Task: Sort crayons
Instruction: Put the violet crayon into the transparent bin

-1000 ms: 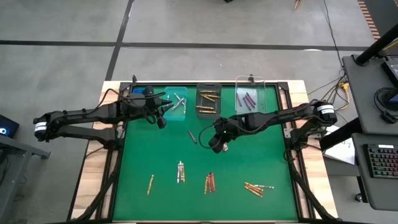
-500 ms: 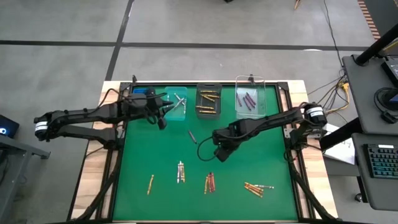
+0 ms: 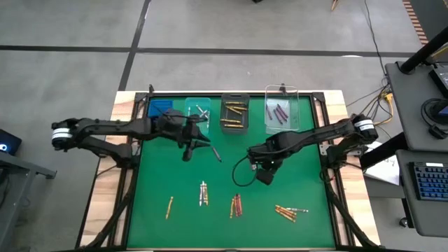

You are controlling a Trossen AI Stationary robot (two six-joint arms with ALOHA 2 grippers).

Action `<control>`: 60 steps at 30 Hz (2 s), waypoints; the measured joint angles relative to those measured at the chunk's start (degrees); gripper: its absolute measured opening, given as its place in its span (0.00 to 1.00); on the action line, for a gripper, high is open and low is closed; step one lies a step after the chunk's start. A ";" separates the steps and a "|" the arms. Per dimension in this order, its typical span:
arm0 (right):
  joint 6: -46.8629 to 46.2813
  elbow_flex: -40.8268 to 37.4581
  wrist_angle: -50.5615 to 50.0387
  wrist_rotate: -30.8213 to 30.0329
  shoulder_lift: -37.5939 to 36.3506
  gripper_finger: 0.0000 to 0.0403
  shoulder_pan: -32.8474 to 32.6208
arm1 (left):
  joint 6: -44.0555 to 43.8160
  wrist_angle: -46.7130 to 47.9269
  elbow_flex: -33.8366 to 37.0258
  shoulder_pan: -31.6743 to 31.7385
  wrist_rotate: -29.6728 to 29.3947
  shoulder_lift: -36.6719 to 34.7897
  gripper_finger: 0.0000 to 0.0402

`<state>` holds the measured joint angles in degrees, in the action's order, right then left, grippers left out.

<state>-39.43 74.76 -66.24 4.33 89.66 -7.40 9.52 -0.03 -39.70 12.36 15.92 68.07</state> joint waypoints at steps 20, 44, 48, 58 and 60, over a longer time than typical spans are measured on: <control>6.26 -0.02 4.89 -19.61 -17.02 0.16 0.17 | 19.79 -3.44 -1.30 -1.58 -1.29 17.49 0.14; 7.13 -0.07 5.63 -20.98 -16.36 0.16 0.17 | 35.08 13.57 -14.36 -2.41 -9.48 34.17 0.31; 7.13 -0.07 5.63 -20.97 -16.36 0.16 0.17 | 34.34 13.59 -14.19 -2.41 -9.44 34.23 0.29; 7.09 -0.07 5.64 -20.99 -16.36 0.16 0.17 | 34.14 14.16 -13.88 -2.45 -9.14 34.23 0.09; 7.09 -0.07 5.66 -20.98 -16.36 0.16 0.17 | 34.03 14.20 -13.88 -2.45 -9.14 34.23 0.04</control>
<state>-32.34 74.70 -60.58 -16.65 73.30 -7.22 43.55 14.17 -53.58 9.91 6.79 102.30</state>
